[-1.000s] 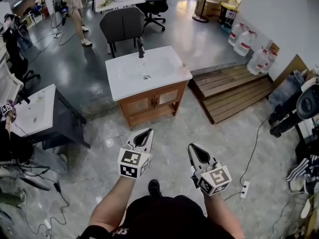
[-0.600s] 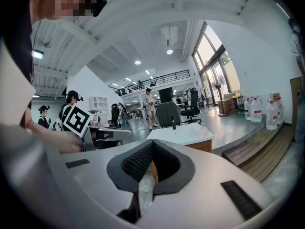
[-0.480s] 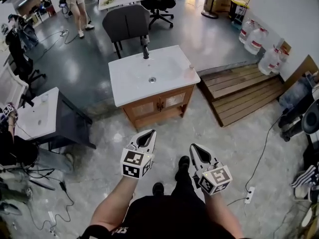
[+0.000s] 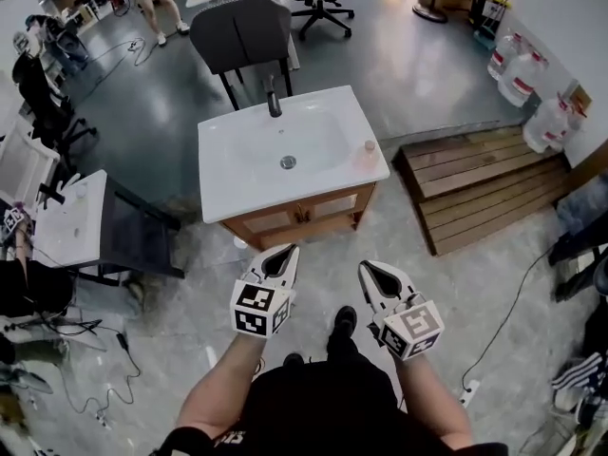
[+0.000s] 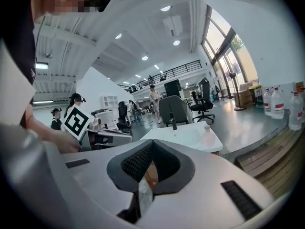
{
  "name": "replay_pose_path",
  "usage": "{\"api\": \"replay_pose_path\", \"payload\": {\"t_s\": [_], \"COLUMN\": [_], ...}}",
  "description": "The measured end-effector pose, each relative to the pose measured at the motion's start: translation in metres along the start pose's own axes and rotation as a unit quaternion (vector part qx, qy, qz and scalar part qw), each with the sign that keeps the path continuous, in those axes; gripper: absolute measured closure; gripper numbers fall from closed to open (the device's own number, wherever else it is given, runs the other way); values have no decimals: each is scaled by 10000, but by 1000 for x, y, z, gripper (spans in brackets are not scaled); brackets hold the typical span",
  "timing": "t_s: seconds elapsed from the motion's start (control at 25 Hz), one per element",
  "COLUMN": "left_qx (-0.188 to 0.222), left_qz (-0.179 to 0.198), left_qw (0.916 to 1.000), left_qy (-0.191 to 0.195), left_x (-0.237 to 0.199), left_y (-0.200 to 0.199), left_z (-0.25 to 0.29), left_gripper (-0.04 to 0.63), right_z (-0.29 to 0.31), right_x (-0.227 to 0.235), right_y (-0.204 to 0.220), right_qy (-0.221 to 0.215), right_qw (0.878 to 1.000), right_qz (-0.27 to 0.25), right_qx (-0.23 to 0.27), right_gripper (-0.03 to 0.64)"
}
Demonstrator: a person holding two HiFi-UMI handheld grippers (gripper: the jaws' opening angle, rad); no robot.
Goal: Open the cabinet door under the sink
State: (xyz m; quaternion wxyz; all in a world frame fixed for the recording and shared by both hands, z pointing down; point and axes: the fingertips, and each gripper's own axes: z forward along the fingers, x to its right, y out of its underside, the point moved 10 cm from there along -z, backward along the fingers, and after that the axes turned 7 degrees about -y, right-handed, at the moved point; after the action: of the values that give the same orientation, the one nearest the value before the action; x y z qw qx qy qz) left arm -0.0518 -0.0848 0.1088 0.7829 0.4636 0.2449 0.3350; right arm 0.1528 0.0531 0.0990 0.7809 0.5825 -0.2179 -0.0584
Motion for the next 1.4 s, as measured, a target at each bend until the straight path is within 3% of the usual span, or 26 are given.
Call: {"api": "replay_pose_path", "payload": {"t_s": [0.36, 0.76, 1.08, 1.4], "left_qx": [-272, -321, -614, -628], "left_qz": [-133, -192, -425, -515], "left_qw": [9990, 9992, 9968, 9949], "left_qy": [-314, -111, -269, -592], "left_x": [-7, -48, -64, -53], "left_y": [-2, 36, 99, 155], "left_z": [57, 80, 97, 156], "left_gripper": [584, 584, 584, 584], "right_z": [46, 94, 123, 146], "right_x": [60, 56, 42, 88], "right_y": [12, 23, 69, 149], "right_qy": [-508, -185, -384, -728], "right_qw": [9976, 9968, 9936, 9911], "right_qz": [218, 199, 334, 450], "right_qx": [-414, -749, -1013, -1022], "right_gripper": [603, 603, 603, 603]}}
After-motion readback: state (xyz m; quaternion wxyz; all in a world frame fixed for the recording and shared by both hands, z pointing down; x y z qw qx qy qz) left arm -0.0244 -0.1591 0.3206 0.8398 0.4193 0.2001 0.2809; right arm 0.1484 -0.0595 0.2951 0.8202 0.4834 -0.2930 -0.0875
